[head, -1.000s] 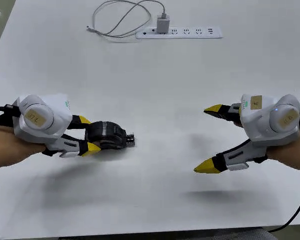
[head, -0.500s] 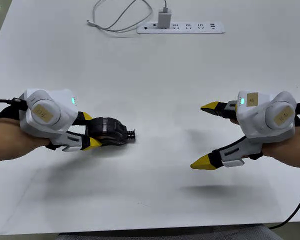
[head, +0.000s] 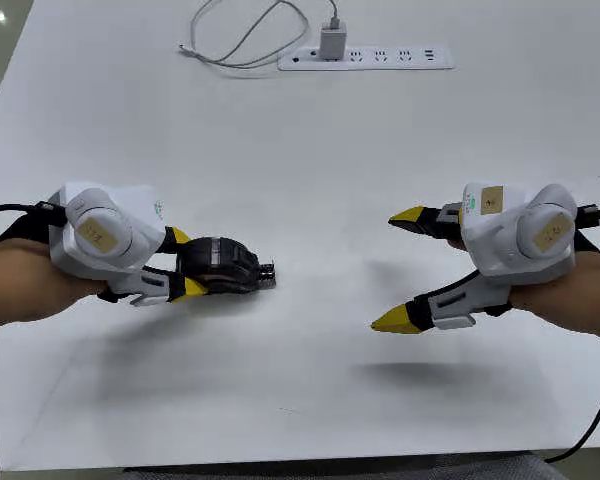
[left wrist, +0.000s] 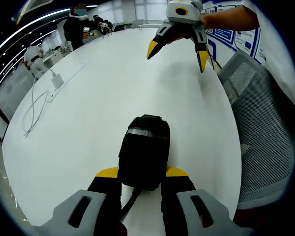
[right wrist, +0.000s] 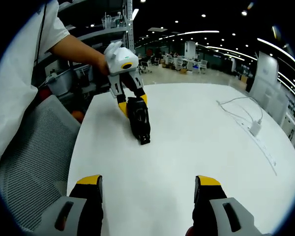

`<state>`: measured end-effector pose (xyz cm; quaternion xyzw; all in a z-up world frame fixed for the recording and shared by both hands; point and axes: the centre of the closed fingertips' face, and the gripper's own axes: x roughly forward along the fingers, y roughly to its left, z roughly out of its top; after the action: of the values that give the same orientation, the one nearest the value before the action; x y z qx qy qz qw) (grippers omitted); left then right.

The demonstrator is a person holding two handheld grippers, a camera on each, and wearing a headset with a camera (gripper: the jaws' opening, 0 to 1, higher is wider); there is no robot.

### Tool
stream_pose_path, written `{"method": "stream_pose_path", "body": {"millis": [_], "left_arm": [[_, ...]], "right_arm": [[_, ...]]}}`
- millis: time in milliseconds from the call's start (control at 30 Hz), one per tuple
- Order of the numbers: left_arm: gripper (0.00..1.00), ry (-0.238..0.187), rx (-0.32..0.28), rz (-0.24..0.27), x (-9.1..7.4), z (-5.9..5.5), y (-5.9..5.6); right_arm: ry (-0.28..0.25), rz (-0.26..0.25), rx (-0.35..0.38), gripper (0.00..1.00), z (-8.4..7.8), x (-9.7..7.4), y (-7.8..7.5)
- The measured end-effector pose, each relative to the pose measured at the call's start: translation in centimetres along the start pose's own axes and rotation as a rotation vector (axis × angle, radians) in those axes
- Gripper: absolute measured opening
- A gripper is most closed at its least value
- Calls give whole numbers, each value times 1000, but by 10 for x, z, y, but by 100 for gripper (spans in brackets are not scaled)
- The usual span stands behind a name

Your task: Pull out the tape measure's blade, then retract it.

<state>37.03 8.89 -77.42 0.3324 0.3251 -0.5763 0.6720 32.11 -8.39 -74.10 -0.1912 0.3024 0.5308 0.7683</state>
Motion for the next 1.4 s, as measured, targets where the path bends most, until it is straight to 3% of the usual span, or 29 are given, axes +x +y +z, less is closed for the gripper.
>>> {"method": "stream_pose_path", "body": {"millis": [500, 1400], "left_arm": [[25, -1, 84, -22, 1, 0, 0], [25, 4, 55, -42, 0, -1, 0]], "right_arm": [[-17, 33, -55, 54, 12, 32, -5], [-75, 103, -60, 35, 32, 88, 4]]}}
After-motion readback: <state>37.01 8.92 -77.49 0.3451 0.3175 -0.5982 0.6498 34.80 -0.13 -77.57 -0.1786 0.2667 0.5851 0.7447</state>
